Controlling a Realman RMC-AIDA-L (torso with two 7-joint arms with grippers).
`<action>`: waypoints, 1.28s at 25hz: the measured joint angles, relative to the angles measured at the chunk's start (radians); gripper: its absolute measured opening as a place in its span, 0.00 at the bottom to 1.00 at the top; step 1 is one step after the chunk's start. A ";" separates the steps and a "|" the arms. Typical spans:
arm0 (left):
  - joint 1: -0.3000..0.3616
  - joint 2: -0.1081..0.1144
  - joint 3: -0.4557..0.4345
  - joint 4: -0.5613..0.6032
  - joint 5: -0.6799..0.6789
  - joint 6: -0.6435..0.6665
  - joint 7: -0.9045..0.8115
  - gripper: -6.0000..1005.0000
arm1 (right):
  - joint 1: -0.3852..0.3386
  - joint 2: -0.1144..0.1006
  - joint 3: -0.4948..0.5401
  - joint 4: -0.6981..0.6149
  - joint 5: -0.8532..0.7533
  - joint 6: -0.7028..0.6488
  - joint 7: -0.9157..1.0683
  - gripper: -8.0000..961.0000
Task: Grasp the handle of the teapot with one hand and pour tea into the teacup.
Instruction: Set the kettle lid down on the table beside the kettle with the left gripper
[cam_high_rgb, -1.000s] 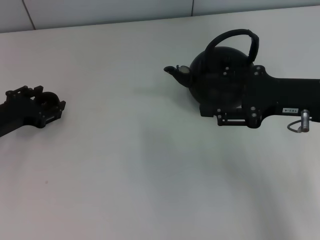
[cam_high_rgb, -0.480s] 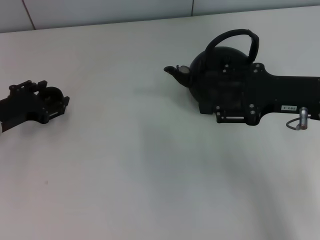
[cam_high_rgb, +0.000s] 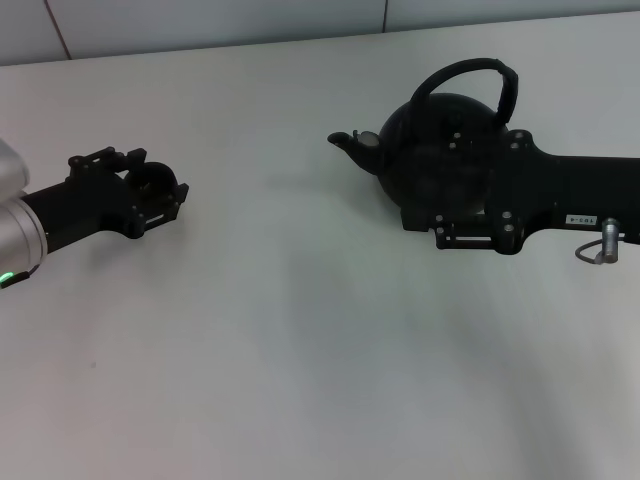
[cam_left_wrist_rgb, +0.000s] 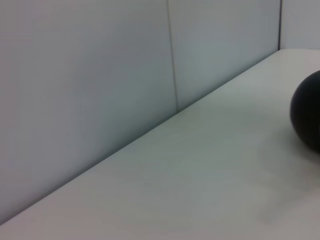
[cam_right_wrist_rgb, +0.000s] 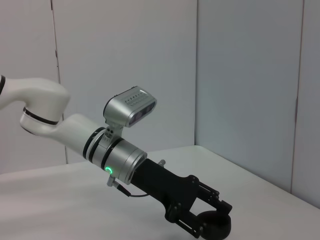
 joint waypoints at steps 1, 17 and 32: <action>0.000 0.000 0.000 0.000 0.000 0.000 0.000 0.69 | 0.000 0.000 0.000 0.000 0.000 0.000 0.000 0.73; -0.006 -0.003 0.108 0.012 -0.059 -0.005 -0.002 0.70 | 0.005 -0.002 0.000 0.000 -0.001 0.000 -0.003 0.73; -0.008 -0.005 0.157 -0.008 -0.078 -0.009 -0.004 0.72 | 0.009 -0.003 0.000 0.000 -0.003 0.000 -0.013 0.73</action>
